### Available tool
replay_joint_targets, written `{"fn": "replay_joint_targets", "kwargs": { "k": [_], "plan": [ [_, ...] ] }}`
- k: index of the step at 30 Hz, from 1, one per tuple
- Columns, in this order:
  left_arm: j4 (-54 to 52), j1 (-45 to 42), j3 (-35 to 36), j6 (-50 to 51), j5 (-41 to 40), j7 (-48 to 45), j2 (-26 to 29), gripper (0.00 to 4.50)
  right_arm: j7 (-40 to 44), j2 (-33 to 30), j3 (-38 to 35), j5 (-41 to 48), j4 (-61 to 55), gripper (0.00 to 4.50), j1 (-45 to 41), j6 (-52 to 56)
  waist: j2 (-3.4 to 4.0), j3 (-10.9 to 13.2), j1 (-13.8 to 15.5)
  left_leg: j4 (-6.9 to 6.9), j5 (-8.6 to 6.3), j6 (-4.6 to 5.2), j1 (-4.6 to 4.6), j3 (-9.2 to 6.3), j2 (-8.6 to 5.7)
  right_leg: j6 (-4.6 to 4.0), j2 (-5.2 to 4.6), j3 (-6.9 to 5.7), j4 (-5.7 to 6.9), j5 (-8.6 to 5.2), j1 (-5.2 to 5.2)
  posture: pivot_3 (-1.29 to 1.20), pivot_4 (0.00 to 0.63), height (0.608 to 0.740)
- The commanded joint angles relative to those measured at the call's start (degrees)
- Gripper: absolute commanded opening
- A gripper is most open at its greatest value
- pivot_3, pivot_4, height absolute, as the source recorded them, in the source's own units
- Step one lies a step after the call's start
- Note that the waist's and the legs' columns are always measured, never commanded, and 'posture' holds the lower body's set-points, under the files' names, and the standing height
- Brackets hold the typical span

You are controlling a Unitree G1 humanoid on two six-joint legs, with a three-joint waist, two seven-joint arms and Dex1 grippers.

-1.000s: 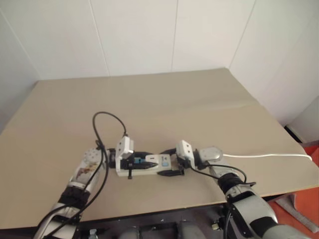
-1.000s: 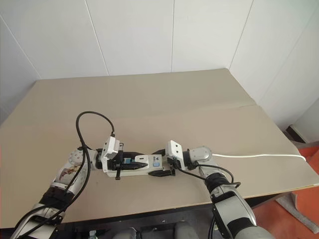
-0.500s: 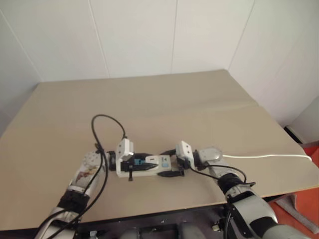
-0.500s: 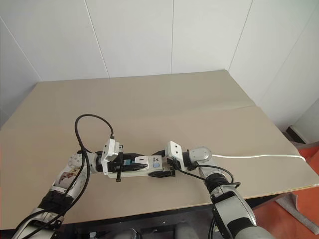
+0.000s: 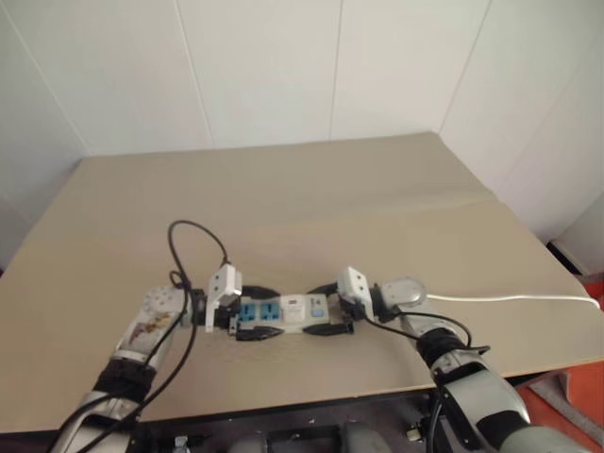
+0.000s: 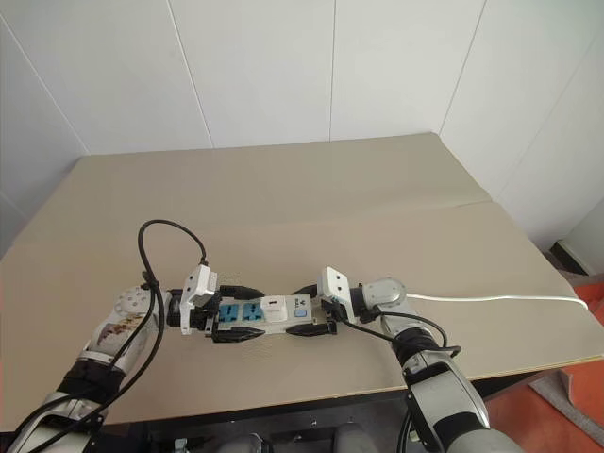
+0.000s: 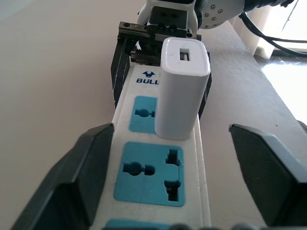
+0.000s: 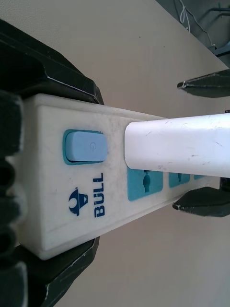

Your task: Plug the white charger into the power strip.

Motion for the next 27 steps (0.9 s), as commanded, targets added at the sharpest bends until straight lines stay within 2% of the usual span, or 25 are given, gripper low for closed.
{"fn": "replay_joint_targets", "kwargs": {
  "k": [1, 3, 4, 5, 8, 14, 19, 23, 27],
  "plan": [
    [-3.09, -0.49, 1.05, 4.49, -2.12, -0.93, 0.56, 4.46, 0.44, -0.60, 1.56, -3.53, 2.33, 3.44, 1.76, 1.63, -0.19, 0.18, -0.01, 0.00, 0.00, 0.00, -0.01, 0.00, 0.00, 0.00, 0.00, 0.00, 0.01, 0.00, -0.01, 0.00, 0.150, 0.740],
    [-5.15, -1.29, 2.00, 7.07, -3.03, -1.31, 1.76, 4.50, -0.27, -0.43, 1.16, -3.53, 2.13, 4.16, 1.89, 1.75, -0.51, 0.45, -0.02, 0.00, 0.00, 0.00, -0.04, -0.01, 0.02, -0.02, 0.00, 0.00, 0.01, 0.01, -0.04, 0.00, 0.150, 0.740],
    [-6.68, -1.77, 3.03, 8.97, -4.36, -1.55, 2.66, 4.50, -0.06, -0.43, 1.08, -3.41, 2.13, 4.41, 1.72, 2.82, -0.73, 0.57, -0.02, 0.00, 0.00, 0.00, -0.08, -0.02, 0.03, -0.03, 0.01, -0.01, 0.01, 0.02, -0.09, 0.00, 0.150, 0.740],
    [-8.16, -2.23, 4.17, 10.82, -5.73, -1.66, 3.57, 4.50, -0.10, -0.57, 0.97, -3.37, 1.98, 4.47, 1.71, 3.29, -0.88, 0.66, -0.02, 0.00, 0.00, 0.00, -0.12, -0.04, 0.04, -0.12, 0.00, -0.03, 0.01, 0.07, -0.12, 0.00, 0.150, 0.740],
    [-10.93, -2.71, 6.92, 13.82, -8.41, -2.25, 5.93, 4.50, -1.95, -1.39, 0.26, -3.54, 0.50, 4.47, 2.20, 2.06, -1.16, 0.83, -0.10, 0.03, 0.00, 0.00, -0.30, -0.09, 0.07, -0.36, -0.04, -0.10, -0.02, 0.22, -0.23, 0.00, 0.150, 0.740],
    [-14.44, 0.07, 10.99, 15.49, -10.57, -1.96, 9.01, 4.50, -2.21, -6.56, -3.21, -0.60, -8.06, 4.47, 4.81, 3.18, -1.02, 1.06, 0.80, 0.07, 0.00, -0.01, -0.61, -0.09, 0.03, -0.31, -0.21, -0.16, -0.13, 0.26, -0.42, 0.00, 0.150, 0.740],
    [-15.73, 3.87, 14.99, 15.31, -11.08, -1.84, 12.39, 4.50, -0.86, -15.81, -8.65, 5.14, -24.07, 4.47, 11.83, 7.69, -0.87, 1.24, 2.85, 0.50, 0.01, -0.01, -2.20, -0.17, -0.04, -0.25, -0.37, -0.35, 0.01, 0.34, -1.91, 0.00, 0.150, 0.740],
    [-15.48, 6.28, 18.19, 14.80, -10.43, 0.00, 14.65, 4.50, -1.16, -23.40, -14.03, 10.07, -36.16, 4.47, 18.94, 12.99, -0.70, 1.38, 3.10, 0.52, 0.02, -0.01, -3.27, -0.12, -0.15, -0.24, -0.64, -0.47, 0.14, 0.34, -2.99, 0.00, 0.150, 0.740],
    [-15.99, 9.01, 21.35, 14.87, -9.26, 3.44, 16.25, 4.50, -3.42, -29.24, -19.98, 13.41, -43.30, 4.47, 24.44, 18.80, -0.56, 1.77, 2.73, 0.53, 0.02, 0.00, -3.49, -0.08, -0.15, -0.23, -0.61, -0.49, 0.09, 0.35, -3.18, 0.00, 0.150, 0.740]
  ]
}}
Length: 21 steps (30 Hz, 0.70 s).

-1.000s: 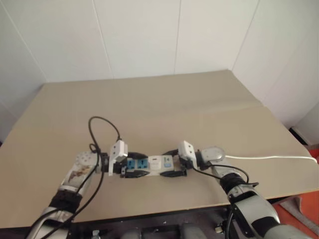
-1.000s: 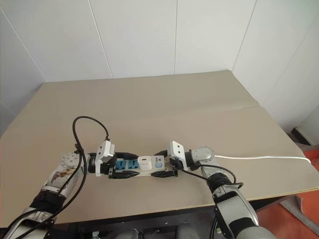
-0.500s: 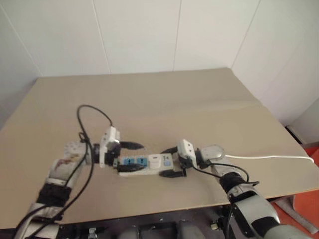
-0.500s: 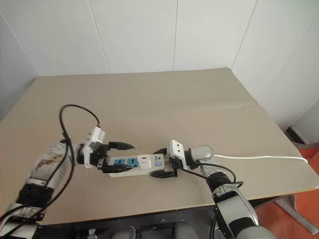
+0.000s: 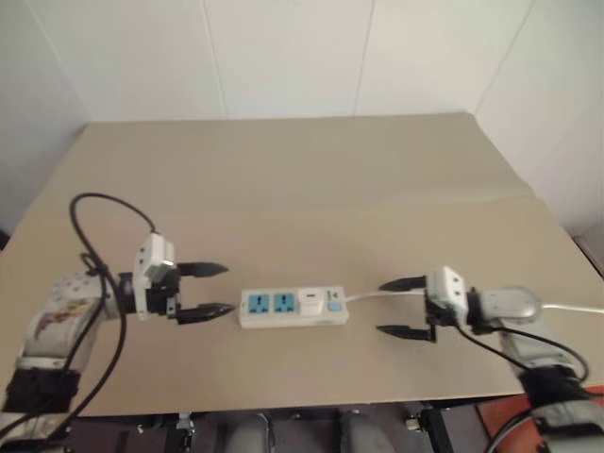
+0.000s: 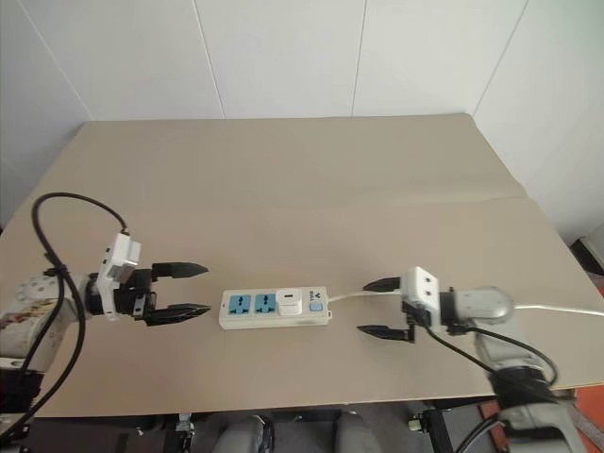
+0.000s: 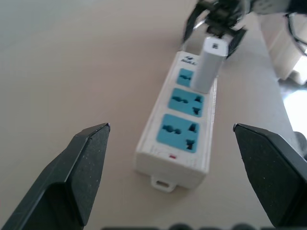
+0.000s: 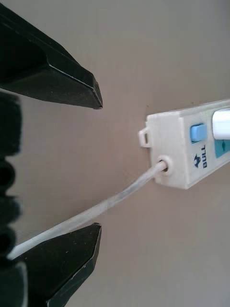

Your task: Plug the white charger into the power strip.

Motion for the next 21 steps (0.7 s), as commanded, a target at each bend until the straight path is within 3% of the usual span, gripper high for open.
{"fn": "replay_joint_targets", "kwargs": {
  "k": [1, 8, 21],
  "plan": [
    [-2.56, 2.49, 4.37, -0.39, 0.33, 3.02, 1.61, 4.50, -2.14, -4.30, -6.36, 4.16, -7.12, 4.47, 3.31, 5.24, 0.02, 0.23, -0.16, 0.00, 0.00, 0.00, 0.02, 0.03, 0.00, 0.00, 0.00, 0.01, 0.01, 0.00, 0.01, 0.00, 0.150, 0.740],
    [-10.54, 11.82, 11.57, 2.69, -0.78, 8.62, 2.41, 4.50, -6.66, -11.04, -17.74, 8.60, -14.76, 4.47, 11.57, 13.89, 0.00, 0.42, 0.01, 0.08, 0.01, 0.01, 0.10, 0.02, 0.01, 0.01, 0.08, 0.01, 0.02, 0.00, 0.15, 0.00, 0.150, 0.740],
    [-15.67, 13.71, 10.94, 6.33, -1.85, 13.94, 1.55, 4.50, -9.62, -11.45, -21.00, 8.86, -19.66, 4.47, 16.35, 17.27, -0.01, 0.43, -0.05, 0.61, 0.01, 0.01, 0.15, 0.07, 0.06, 0.09, 0.43, 0.09, 0.26, 0.11, 0.29, 0.00, 0.150, 0.740]
  ]
}}
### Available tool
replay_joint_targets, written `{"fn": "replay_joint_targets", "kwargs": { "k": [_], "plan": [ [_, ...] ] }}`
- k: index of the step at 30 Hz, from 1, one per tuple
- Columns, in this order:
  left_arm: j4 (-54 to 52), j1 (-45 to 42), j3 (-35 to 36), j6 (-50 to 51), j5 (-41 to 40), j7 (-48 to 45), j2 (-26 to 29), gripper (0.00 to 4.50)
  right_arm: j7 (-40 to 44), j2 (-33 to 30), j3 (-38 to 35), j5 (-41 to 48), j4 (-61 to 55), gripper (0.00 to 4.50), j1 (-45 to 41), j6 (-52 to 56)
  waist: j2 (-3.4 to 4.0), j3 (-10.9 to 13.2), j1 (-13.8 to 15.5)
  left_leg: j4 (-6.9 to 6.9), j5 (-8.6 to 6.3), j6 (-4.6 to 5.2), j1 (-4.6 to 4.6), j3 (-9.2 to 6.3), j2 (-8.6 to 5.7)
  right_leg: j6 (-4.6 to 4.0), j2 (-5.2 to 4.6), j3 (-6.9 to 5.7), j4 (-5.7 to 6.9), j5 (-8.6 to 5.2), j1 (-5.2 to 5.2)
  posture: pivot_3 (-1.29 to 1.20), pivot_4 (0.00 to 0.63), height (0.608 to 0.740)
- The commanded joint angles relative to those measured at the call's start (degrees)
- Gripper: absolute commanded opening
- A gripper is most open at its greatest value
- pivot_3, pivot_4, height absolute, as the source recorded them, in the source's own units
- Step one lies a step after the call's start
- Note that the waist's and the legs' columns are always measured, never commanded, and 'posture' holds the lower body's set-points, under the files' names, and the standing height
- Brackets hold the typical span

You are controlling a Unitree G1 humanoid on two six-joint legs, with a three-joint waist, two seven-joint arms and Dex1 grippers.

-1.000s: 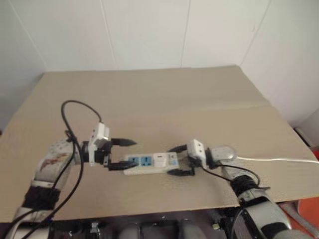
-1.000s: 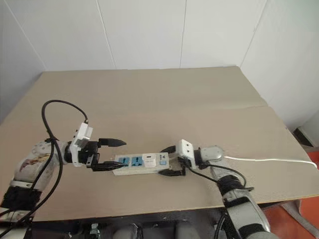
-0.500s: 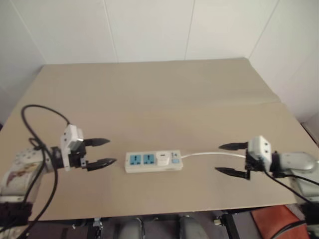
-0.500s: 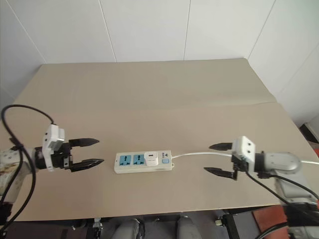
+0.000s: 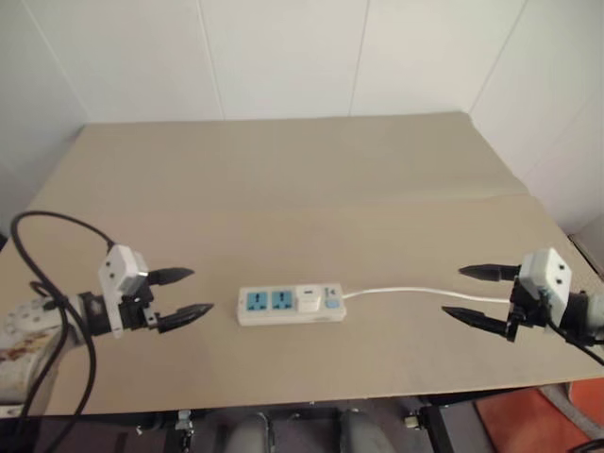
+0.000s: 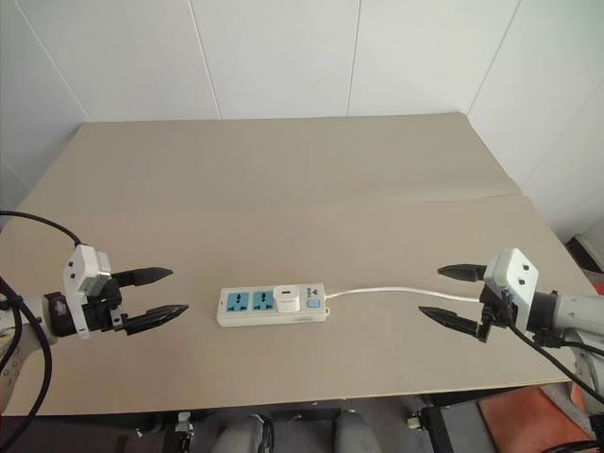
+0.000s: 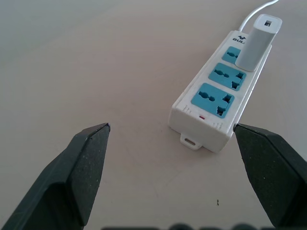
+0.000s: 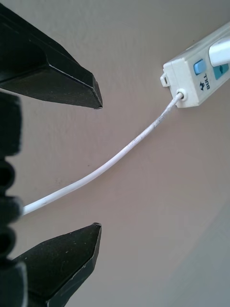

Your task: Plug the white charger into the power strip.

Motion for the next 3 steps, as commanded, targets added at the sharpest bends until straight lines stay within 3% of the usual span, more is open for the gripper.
{"fn": "replay_joint_targets", "kwargs": {
  "k": [1, 3],
  "plan": [
    [-1.69, -0.19, 0.33, -0.13, -0.52, 0.55, 0.04, 4.50, -0.82, 0.14, -1.80, 1.13, -2.52, 4.47, 0.85, 0.43, 0.00, 0.00, 0.01, 0.02, 0.00, 0.00, 0.00, 0.00, 0.01, -0.01, 0.02, 0.00, 0.02, 0.01, 0.00, 0.00, 0.150, 0.740],
    [-1.49, -0.19, 0.21, -0.44, -0.38, 0.48, 0.15, 4.50, -1.01, 0.21, -1.83, 1.11, -2.70, 4.47, 1.15, 0.44, 0.00, 0.00, 0.04, 0.06, 0.00, 0.00, 0.00, 0.00, 0.01, -0.01, 0.02, 0.00, 0.04, 0.01, 0.00, 0.00, 0.150, 0.740]
  ]
}}
